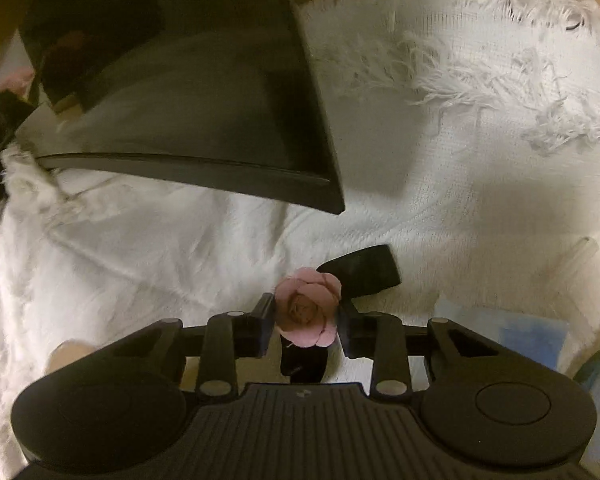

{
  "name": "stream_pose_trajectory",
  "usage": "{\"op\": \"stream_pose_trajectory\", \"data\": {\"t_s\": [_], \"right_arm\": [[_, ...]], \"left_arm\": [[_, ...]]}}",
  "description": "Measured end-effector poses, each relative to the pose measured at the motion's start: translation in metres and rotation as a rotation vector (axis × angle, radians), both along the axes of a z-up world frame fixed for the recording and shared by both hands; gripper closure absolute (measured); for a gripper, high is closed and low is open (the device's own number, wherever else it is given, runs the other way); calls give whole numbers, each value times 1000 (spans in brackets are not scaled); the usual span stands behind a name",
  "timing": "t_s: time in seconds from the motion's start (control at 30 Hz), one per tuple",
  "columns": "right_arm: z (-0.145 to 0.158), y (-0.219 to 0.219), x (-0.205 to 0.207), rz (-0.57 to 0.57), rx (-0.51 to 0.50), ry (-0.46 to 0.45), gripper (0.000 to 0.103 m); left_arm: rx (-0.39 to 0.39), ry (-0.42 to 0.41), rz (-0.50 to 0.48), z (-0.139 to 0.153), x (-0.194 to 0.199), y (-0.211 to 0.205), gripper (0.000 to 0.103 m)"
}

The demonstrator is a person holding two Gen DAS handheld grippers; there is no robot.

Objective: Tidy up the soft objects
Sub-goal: 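Grasp the pink fabric rose with the right gripper while the left gripper holds the mask, then carry the mask into the pink box with the left gripper while the right drops the rose there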

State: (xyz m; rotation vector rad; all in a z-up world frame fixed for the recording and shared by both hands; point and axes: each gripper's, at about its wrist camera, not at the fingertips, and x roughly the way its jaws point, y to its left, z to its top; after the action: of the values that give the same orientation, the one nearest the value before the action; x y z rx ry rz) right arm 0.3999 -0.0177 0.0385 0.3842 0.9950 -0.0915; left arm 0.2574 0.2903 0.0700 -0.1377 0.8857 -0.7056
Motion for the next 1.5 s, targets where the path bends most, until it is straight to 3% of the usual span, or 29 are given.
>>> {"op": "stream_pose_trajectory", "data": {"t_s": [0.23,0.37,0.53,0.73,1.0,1.27,1.33,1.5], "right_arm": [[61,-8,-62,70,-29,-87,72],[106,-21,-105,75,-97,-187,72],[158,-56,-154,30,-190,-289,72],[191,-112,-223,-89,-272,-370,72],[193,-181,-306,-243,-348,-425,72],[171,-212,-346,-312,-377,-439,72],[164,-217,-352,-314,-365,-431,72],[146,-227,-358,-317,-355,-401,72]], "left_arm": [[-35,-8,-150,7,-8,-28,21],[-80,-91,-255,35,-9,-58,21],[-79,-204,-239,74,17,-87,21],[-89,-233,-239,99,41,-133,21],[-163,-189,-360,108,26,-247,21],[-200,-165,-490,77,-19,-352,20],[-166,-192,-519,63,-29,-373,20],[30,-231,-546,25,-46,-409,21]]}}
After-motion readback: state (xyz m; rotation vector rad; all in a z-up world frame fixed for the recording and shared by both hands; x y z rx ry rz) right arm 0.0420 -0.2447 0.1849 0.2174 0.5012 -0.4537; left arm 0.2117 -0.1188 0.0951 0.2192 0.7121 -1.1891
